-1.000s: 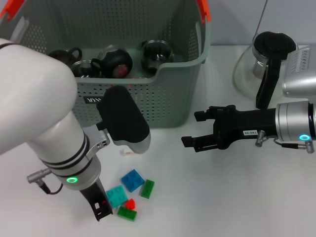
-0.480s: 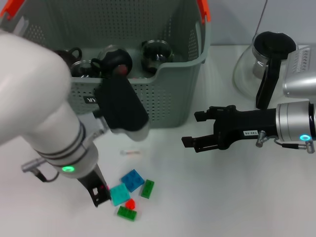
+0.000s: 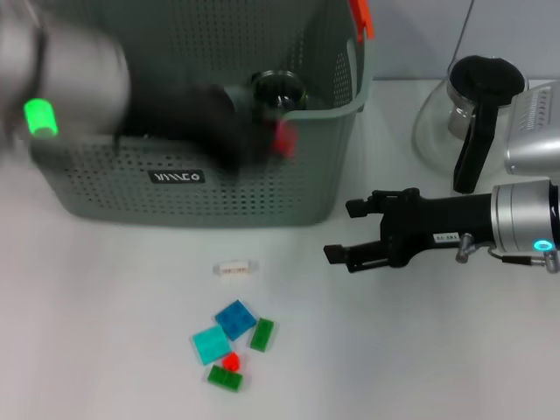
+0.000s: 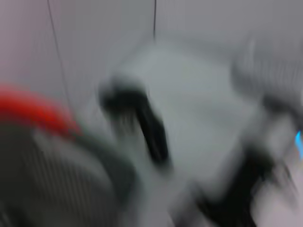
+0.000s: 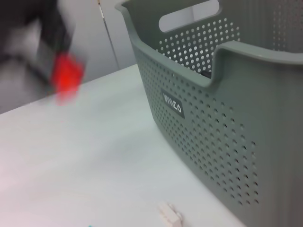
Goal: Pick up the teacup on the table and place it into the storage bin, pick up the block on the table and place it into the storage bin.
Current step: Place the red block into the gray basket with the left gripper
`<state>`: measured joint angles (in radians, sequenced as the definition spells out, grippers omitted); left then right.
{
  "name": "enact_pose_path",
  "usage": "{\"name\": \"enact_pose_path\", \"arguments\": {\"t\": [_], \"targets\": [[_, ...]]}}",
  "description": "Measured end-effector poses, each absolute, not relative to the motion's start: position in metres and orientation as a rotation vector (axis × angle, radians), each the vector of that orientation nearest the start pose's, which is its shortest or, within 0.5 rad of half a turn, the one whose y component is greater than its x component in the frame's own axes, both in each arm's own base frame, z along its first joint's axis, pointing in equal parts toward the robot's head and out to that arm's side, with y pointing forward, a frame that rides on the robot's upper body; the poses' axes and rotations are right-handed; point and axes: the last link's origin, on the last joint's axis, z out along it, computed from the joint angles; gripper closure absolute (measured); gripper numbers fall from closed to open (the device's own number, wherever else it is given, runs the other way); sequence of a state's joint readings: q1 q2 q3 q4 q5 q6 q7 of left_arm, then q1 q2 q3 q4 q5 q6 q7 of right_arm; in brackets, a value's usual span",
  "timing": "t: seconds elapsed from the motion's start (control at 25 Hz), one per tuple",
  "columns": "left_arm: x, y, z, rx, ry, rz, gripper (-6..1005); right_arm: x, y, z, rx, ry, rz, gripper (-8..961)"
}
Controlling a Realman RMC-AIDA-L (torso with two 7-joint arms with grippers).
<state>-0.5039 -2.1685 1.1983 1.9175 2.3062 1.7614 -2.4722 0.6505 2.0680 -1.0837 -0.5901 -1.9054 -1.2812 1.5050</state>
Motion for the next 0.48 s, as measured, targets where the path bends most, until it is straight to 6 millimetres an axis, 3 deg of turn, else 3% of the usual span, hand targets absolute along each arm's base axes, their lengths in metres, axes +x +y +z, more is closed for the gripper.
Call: {"name": "enact_pose_path", "arguments": {"t": [0.12, 0.2, 0.24, 0.28, 0.4, 0.48], "targets": [[-0.067, 0.343, 0.093, -2.612, -0.456, -0.322, 836, 0.225, 0.361, -0.053, -2.865, 0.590, 0.420, 7], [-0.072, 0.372, 0.099, -2.553, -0.508, -0.394, 837, 0.225, 0.361, -0.053, -2.866, 0.590, 0.420, 7], [-0.084, 0.402, 0.095, -2.528, -0.604, -0.408, 837, 0.225, 0.360, -0.053, -2.869, 0.590, 0.422, 7], [-0.084, 0.402, 0.095, -2.528, -0.604, -0.408, 837, 0.225, 0.360, -0.053, -2.869, 0.590, 0.422, 7], [-0.104, 0.435, 0.084, -2.502, -0.741, -0.394, 837, 0.225, 0.359, -0.053, -2.873, 0.592, 0.424, 7], [-0.117, 0.449, 0.075, -2.494, -0.812, -0.379, 777, 0.225, 0.359, -0.052, -2.875, 0.591, 0.424, 7]]}}
